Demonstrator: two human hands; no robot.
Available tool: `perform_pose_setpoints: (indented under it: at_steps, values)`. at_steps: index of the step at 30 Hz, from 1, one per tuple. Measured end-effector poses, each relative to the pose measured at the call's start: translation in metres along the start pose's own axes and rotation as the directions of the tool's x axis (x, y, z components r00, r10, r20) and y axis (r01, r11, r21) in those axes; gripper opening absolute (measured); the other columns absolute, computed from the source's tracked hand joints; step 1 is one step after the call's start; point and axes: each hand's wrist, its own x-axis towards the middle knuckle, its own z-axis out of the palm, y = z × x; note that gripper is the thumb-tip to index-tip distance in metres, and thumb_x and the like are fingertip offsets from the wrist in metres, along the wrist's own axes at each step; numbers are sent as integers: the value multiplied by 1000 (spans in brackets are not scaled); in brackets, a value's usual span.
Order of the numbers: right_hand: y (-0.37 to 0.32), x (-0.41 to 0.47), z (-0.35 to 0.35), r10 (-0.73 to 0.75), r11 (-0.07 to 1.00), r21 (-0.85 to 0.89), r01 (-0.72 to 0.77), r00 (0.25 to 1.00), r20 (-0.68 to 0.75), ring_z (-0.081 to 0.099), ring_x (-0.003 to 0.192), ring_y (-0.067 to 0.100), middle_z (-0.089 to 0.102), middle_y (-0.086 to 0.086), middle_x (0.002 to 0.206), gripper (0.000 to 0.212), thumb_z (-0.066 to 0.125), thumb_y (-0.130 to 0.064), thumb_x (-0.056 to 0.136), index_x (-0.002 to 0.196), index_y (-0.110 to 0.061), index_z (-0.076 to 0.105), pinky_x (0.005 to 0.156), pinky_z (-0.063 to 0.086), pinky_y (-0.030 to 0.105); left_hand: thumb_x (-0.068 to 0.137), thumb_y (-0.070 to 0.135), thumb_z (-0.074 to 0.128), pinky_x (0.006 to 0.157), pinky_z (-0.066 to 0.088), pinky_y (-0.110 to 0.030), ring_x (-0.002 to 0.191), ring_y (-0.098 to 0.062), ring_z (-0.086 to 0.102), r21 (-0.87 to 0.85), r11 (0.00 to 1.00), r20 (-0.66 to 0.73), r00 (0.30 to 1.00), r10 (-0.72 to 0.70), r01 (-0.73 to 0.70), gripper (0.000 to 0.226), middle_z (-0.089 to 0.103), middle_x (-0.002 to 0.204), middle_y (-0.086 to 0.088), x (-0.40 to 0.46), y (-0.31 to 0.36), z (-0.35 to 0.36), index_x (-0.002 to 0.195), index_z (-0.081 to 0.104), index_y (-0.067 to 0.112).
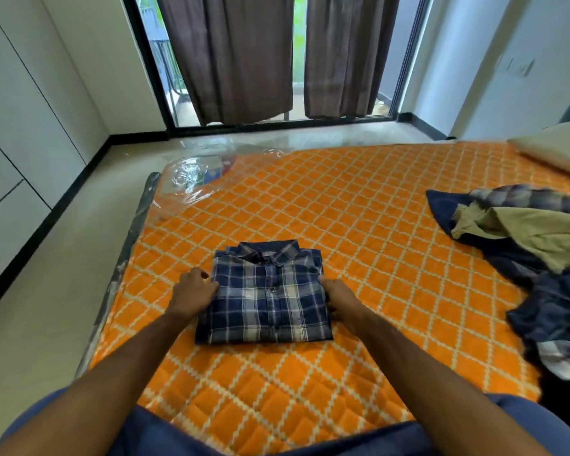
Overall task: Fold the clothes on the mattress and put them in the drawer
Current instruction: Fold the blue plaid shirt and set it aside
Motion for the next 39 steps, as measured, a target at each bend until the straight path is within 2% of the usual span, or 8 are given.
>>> perform_pose_setpoints:
  at_steps: [8,14,18,24,30,34,37,39]
  values:
    - [0,28,24,37,997,-60,-41,998,-59,72,96,28,72,7,112,66,80,-59,79,123,-12,61,84,60,45,72,72,75,109,42,-50,135,-39,46,-472,821,376,916,-142,322,116,39,156,-16,18,7,20,154,26,6]
    - [-44,53,33,-157,982,-106,157,988,9,71,102,26,68,4,124,50,75,-27,94,137,-21,50,90,59,53,81,47,80,93,54,-55,105,-35,66,-566,789,319,946,-58,239,66,67,124,-13,51,35,-2,131,58,11]
    - [-135,107,33,-222,962,-150,228,973,60,72,98,26,70,6,118,43,74,-26,94,132,-17,56,77,60,44,90,27,75,65,54,-33,80,-22,67,-612,787,198,979,57,78,20,70,102,-10,128,84,-57,99,63,14]
    - [-288,214,64,-354,914,-163,372,926,129,72,81,19,73,4,99,12,70,-15,96,104,-21,64,64,57,35,86,27,79,65,55,-28,89,-23,71,-678,731,19,993,115,-72,40,72,109,-10,274,126,-126,117,63,8]
    - [-366,300,114,-338,924,-135,358,929,151,73,86,25,75,9,104,17,71,-15,95,111,-13,66,69,59,37,94,26,71,88,53,-43,100,-27,62,-584,806,-90,994,58,-100,34,62,112,-8,376,125,-171,116,51,10]
    - [-361,365,145,-236,940,-239,245,969,66,68,108,33,67,19,125,41,71,-16,94,129,-2,55,96,56,53,97,25,66,93,49,-45,115,-34,58,-463,886,-146,988,-52,-22,50,56,132,-16,426,106,-175,136,41,8]
    - [-327,405,163,-412,658,-701,275,911,-29,40,141,33,39,16,155,72,62,-40,97,152,-6,31,118,36,49,94,25,62,109,42,-47,135,-30,46,10,987,-439,886,150,-162,58,45,148,-12,439,83,-137,146,38,17]
    - [-299,425,180,-520,354,-853,383,839,161,15,154,27,14,7,169,79,42,-60,100,160,-15,17,126,17,47,97,37,52,123,21,-53,153,-27,16,328,899,-295,873,389,-290,69,16,166,-7,453,72,-106,157,21,21]
